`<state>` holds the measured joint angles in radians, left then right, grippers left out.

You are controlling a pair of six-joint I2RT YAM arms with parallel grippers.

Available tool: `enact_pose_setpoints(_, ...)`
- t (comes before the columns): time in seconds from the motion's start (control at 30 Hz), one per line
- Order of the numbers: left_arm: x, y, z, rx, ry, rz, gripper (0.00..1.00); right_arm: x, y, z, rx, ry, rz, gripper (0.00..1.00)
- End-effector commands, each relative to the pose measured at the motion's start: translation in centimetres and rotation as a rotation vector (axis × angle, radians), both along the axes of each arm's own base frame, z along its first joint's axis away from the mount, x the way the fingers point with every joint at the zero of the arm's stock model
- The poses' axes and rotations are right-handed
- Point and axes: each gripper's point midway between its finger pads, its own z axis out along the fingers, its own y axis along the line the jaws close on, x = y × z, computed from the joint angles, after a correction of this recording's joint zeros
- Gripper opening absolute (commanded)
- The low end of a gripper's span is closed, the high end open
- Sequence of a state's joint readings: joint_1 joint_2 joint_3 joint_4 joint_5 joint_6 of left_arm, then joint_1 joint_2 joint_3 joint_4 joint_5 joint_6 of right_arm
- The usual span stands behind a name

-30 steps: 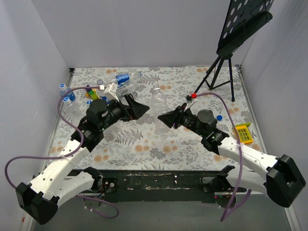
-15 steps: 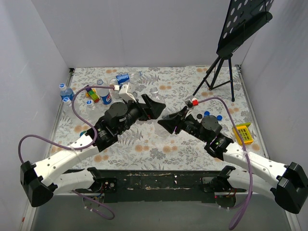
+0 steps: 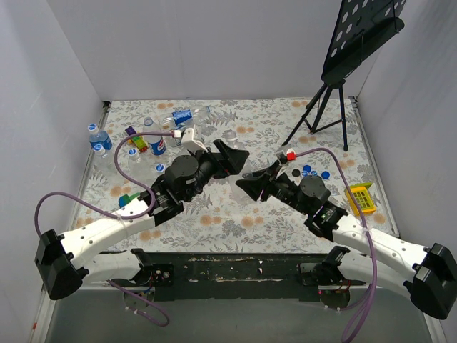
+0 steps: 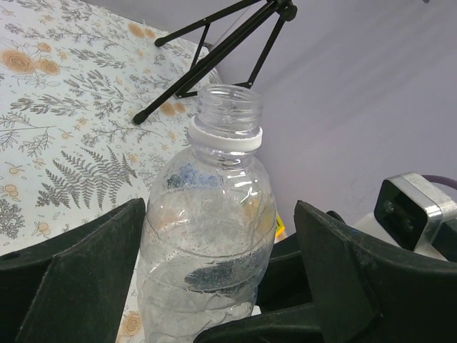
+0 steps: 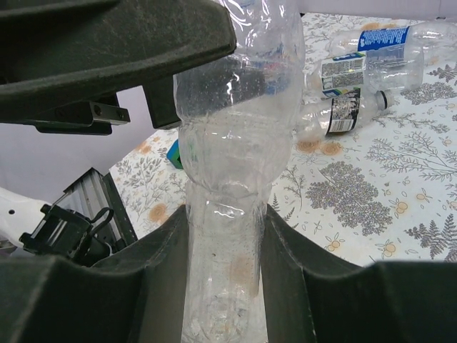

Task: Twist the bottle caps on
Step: Pick up the plastic bottle at the center of the board.

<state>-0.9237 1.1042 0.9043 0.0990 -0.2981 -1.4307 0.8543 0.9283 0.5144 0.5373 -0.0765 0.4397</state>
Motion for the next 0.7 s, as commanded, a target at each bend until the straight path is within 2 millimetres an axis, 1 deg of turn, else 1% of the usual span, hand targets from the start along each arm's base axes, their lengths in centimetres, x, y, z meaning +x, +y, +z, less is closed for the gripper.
enact_pose_setpoints(0.0, -0.7, -0.8, 1.6, -0.071, -0.035, -0.028, 0.82, 0.5, -0.3, 1.2, 0.032, -0.042, -0.039, 0.41)
enact_pose_setpoints(0.1, -0.7, -1.2, 1.1, -0.055, -0.032, -0.035, 0.77, 0.6, -0.2, 1.0, 0.027, -0.038, -0.039, 0.41)
enact_pose_setpoints(0.2, -0.5, -1.4, 0.6, -0.042, -0.025, -0.038, 0.75, 0.8, -0.2, 0.6, 0.015, -0.029, -0.050, 0.41)
enact_pose_setpoints(0.27, -0.5, -1.6, 0.2, -0.033, -0.024, -0.045, 0.72, 1.0, -0.3, 0.4, 0.005, -0.022, -0.059, 0.43)
enact_pose_setpoints(0.3, -0.4, -1.7, 0.0, -0.025, -0.026, -0.045, 0.68, 1.1, -0.3, 0.2, 0.000, -0.019, -0.062, 0.46)
enact_pose_setpoints(0.33, -0.4, -1.6, 0.1, -0.019, -0.035, -0.042, 0.62, 1.1, -0.3, 0.0, -0.008, -0.015, -0.064, 0.50)
enact_pose_setpoints(0.4, -0.1, -1.3, 0.0, -0.001, -0.057, -0.023, 0.49, 1.2, -0.3, -0.3, -0.022, -0.004, -0.065, 0.61)
enact_pose_setpoints(0.43, 0.2, -1.0, 0.1, 0.013, -0.074, -0.007, 0.45, 1.1, -0.3, -0.6, -0.032, 0.008, -0.065, 0.68)
enact_pose_setpoints(0.5, 0.6, -0.3, 0.1, 0.052, -0.109, 0.024, 0.40, 1.1, -0.4, -1.2, -0.049, 0.034, -0.066, 0.77)
enact_pose_setpoints(0.53, 0.9, 0.2, 0.1, 0.068, -0.123, 0.038, 0.38, 1.5, -0.7, -1.4, -0.063, 0.044, -0.096, 0.81)
enact_pose_setpoints(0.67, 2.4, 1.5, -1.0, 0.149, -0.165, 0.021, 0.37, 2.5, -1.6, -1.8, -0.143, 0.080, -0.151, 0.92)
